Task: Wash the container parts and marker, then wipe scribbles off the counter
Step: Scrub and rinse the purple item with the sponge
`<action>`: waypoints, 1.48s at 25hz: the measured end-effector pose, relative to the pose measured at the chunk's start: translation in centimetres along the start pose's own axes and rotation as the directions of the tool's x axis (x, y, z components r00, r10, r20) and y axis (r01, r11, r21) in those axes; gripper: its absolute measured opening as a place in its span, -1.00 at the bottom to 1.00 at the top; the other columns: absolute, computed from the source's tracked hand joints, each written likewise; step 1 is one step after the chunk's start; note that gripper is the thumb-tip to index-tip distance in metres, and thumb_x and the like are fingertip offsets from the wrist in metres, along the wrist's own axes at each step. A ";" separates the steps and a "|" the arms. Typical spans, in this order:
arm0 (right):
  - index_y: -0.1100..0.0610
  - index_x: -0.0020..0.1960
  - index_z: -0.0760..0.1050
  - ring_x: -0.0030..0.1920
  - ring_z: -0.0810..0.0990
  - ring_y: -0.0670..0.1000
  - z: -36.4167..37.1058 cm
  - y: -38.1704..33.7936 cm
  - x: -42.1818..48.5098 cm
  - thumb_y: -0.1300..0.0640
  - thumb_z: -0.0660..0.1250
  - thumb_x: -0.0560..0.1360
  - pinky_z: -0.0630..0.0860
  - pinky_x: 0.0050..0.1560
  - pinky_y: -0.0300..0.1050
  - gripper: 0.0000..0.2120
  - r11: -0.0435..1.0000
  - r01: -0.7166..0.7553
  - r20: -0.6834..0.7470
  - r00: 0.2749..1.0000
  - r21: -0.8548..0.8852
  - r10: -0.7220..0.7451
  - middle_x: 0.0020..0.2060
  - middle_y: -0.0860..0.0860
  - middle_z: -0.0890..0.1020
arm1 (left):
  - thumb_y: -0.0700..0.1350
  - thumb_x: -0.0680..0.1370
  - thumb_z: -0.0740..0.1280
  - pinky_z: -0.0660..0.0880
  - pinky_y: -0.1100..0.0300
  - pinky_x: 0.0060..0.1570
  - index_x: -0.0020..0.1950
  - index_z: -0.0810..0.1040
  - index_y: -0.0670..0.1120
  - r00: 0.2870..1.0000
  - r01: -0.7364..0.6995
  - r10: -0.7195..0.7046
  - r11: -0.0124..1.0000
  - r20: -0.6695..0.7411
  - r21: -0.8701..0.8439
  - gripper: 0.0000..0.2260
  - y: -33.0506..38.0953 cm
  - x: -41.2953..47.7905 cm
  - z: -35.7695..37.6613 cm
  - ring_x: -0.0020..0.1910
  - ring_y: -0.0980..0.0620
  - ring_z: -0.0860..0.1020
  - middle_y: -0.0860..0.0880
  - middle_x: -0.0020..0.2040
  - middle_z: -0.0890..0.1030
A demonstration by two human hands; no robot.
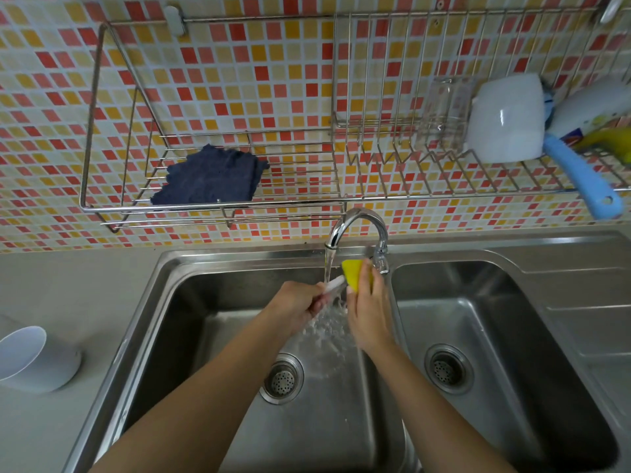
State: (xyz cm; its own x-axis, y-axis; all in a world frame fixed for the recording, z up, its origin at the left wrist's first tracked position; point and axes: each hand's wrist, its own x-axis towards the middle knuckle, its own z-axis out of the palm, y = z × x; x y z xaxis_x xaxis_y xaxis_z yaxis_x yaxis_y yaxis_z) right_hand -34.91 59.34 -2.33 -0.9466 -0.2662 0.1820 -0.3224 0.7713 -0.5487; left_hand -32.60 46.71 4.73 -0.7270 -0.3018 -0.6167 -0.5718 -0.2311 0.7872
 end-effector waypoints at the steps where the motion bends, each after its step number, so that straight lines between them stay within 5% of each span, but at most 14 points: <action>1: 0.10 0.53 -0.15 0.38 0.27 0.14 0.0 0.0 0.0 0.11 0.11 0.60 0.36 0.30 0.03 -0.39 1.000 -0.005 0.003 1.000 0.017 0.005 0.48 0.15 0.11 | -0.24 0.55 0.28 0.46 0.30 -0.34 -0.27 0.58 -0.25 0.997 -0.072 0.074 0.989 -0.014 0.129 -0.79 -0.2 0.3 -0.2 -0.39 0.03 0.46 -0.13 -0.38 0.55; 4: 0.08 0.52 -0.17 0.40 0.23 0.10 0.2 0.1 -0.6 0.10 0.10 0.61 0.29 0.37 0.03 -0.39 0.997 0.051 0.067 0.996 0.054 -0.055 0.49 0.11 0.08 | -0.17 0.49 0.36 0.48 0.40 -0.24 -0.15 0.68 -0.15 0.891 -0.373 0.454 0.751 -0.015 0.544 -0.88 -0.6 0.4 -0.6 -0.34 0.14 0.55 -0.10 -0.23 0.67; 7: 0.09 0.52 -0.17 0.43 0.19 0.09 0.5 0.4 -0.7 0.01 0.01 0.62 0.23 0.39 0.00 -0.43 0.989 -0.037 0.053 0.998 0.146 0.029 0.49 0.10 0.08 | -0.15 0.50 0.34 0.55 0.26 -0.14 -0.12 0.67 -0.16 0.788 -0.516 0.610 0.578 0.084 0.632 -0.87 -0.7 -0.3 -0.2 -0.24 -0.03 0.60 -0.11 -0.21 0.68; 9: 0.05 0.52 -0.20 0.39 0.25 0.08 0.7 0.6 -1.0 -0.03 0.00 0.61 0.31 0.36 0.06 -0.42 0.987 -0.042 0.054 0.998 0.153 0.034 0.47 0.08 0.11 | -0.17 0.49 0.33 0.57 0.07 -0.08 -0.12 0.64 -0.20 0.772 -0.539 0.632 0.587 0.075 0.604 -0.87 -0.5 -0.5 0.2 -0.22 -0.12 0.62 -0.18 -0.21 0.67; 13: -0.03 0.51 -0.25 0.22 0.39 0.06 1.4 0.2 -1.5 -0.21 -0.13 0.55 0.46 0.17 0.09 -0.38 0.983 -0.067 0.043 0.997 0.171 0.060 0.40 0.02 0.17 | -0.13 0.54 0.31 0.46 0.43 -0.22 0.00 0.60 -0.15 0.798 -0.526 0.601 0.653 0.049 0.545 -0.87 -0.5 -0.6 0.4 -0.24 0.18 0.57 -0.02 -0.13 0.63; 17: 0.01 0.52 -0.20 0.20 0.39 0.05 1.5 -0.4 -1.6 -0.11 -0.01 0.59 0.47 0.14 0.07 -0.39 0.970 -0.122 0.010 0.992 0.208 0.122 0.38 0.04 0.19 | -0.16 0.55 0.28 0.52 0.23 -0.17 -0.07 0.55 -0.02 0.838 -0.467 0.540 0.783 -0.077 0.411 -0.92 0.1 0.0 0.1 -0.25 0.08 0.58 0.01 -0.20 0.62; 21: 0.07 0.53 -0.14 0.26 0.34 0.04 1.3 -0.5 -1.4 -0.02 0.09 0.59 0.37 0.18 -0.06 -0.38 0.955 -0.152 -0.042 0.985 0.254 0.168 0.40 0.08 0.17 | -0.28 0.46 0.33 0.48 0.11 -0.24 -0.24 0.57 -0.15 0.960 -0.249 0.257 0.965 -0.107 0.085 -0.90 0.1 0.6 -0.1 -0.34 -0.01 0.48 -0.07 -0.36 0.55; 24: 0.09 0.53 -0.11 0.37 0.25 0.07 0.9 -0.9 -1.1 0.05 0.15 0.59 0.31 0.32 -0.02 -0.37 0.964 -0.082 -0.084 0.991 0.252 0.107 0.46 0.07 0.12 | -0.29 0.45 0.34 0.52 0.11 -0.18 -0.18 0.57 -0.22 0.980 -0.160 0.155 0.987 -0.126 -0.033 -0.97 0.0 0.9 -0.3 -0.30 -0.07 0.49 -0.14 -0.35 0.55; 29: 0.05 0.52 -0.08 0.40 0.17 0.08 0.5 -0.9 -0.8 0.07 0.18 0.57 0.20 0.32 -0.08 -0.37 0.986 -0.058 -0.118 0.990 0.153 0.076 0.48 0.06 0.17 | -0.24 0.58 0.23 0.42 0.34 -0.53 -0.18 0.53 -0.27 0.998 0.009 -0.014 0.997 -0.059 -0.082 -0.82 1.0 -0.3 0.3 -0.54 0.10 0.44 -0.11 -0.46 0.52; 35: 0.03 0.50 -0.15 0.37 0.23 0.13 0.3 -0.4 -0.2 0.07 0.11 0.60 0.36 0.30 0.09 -0.41 0.988 -0.070 -0.133 0.987 0.135 0.088 0.46 0.10 0.21 | -0.24 0.62 0.15 0.28 0.45 -0.67 -0.13 0.50 -0.28 0.987 0.145 -0.129 0.974 0.099 -0.173 -0.80 1.8 -1.0 0.1 -0.68 0.20 0.36 -0.08 -0.44 0.45; 37: 0.04 0.51 -0.12 0.36 0.25 0.10 0.2 -0.5 -0.4 0.07 0.12 0.60 0.37 0.27 0.00 -0.41 0.995 0.039 -0.076 0.997 0.095 -0.032 0.46 0.09 0.20 | -0.26 0.61 0.16 0.27 0.46 -0.68 -0.22 0.48 -0.26 0.989 0.137 -0.124 0.972 0.077 -0.190 -0.77 1.8 -0.8 -0.2 -0.70 0.20 0.35 -0.05 -0.57 0.45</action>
State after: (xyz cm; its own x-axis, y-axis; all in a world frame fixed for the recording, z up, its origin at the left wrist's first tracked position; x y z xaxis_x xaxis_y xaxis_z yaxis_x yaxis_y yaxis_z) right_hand -34.41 58.97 -2.32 -0.9336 -0.2457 0.2608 -0.3569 0.7022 -0.6161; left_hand -32.95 46.39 6.66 -0.6773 -0.1988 -0.7083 -0.5831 -0.4421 0.6816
